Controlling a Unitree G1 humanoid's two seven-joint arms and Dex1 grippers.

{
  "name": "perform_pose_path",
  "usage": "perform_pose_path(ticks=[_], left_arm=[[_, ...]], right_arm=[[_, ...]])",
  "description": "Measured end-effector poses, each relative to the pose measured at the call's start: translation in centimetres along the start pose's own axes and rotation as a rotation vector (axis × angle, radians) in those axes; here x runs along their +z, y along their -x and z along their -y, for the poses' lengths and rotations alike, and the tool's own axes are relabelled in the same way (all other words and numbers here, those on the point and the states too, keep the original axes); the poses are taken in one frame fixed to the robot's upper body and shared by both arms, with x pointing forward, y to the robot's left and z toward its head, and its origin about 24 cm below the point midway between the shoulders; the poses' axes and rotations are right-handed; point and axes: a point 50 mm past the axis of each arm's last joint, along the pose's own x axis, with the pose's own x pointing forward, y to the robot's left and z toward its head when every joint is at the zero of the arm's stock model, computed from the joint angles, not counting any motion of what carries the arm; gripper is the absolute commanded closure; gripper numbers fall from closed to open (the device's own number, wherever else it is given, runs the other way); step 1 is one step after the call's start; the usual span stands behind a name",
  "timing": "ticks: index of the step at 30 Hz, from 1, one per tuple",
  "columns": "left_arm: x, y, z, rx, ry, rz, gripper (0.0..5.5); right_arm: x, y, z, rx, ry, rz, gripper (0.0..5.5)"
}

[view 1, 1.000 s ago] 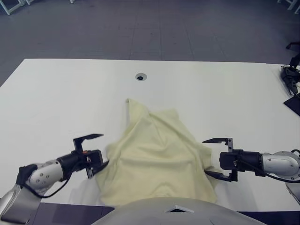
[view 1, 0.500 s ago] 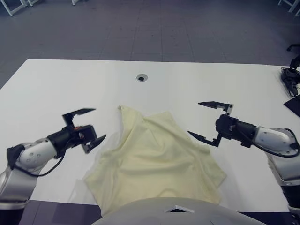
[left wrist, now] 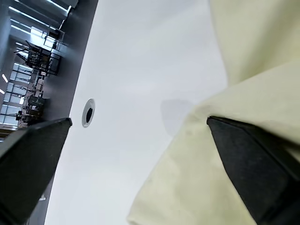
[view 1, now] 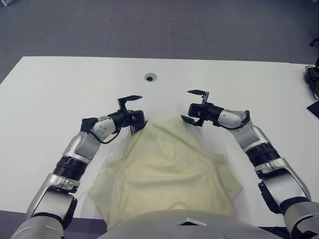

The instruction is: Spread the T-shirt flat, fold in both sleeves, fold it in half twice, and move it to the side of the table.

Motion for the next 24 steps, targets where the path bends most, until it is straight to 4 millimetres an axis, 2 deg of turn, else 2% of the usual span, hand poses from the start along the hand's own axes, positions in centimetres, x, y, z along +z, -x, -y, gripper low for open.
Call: perform_pose_path(ticks=[7, 15, 19, 24], left_arm=[[-0.1, 0.5, 0.0, -0.01, -0.05, -0.002, 0.14], [-0.4, 3.5, 0.3, 0.033, -0.065, -0.033, 0.14], [0.6, 4.4, 0.6, 0.043, -0.046, -0.002, 0.14], [0.6, 4.3, 1.6, 0.001, -0.038, -0.009, 0.14]], right_arm=[[0.9, 0.0, 0.5, -0.011, 0.031, 0.043, 0.1], [3.5, 1.8, 1.7, -0.099, 0.108, 0.131, 0.1], [4.5, 2.3, 0.2, -0.03, 0.113, 0.158, 0.1], [3.2, 1.9, -1.7, 0.075, 0.116, 0.089, 0.1]])
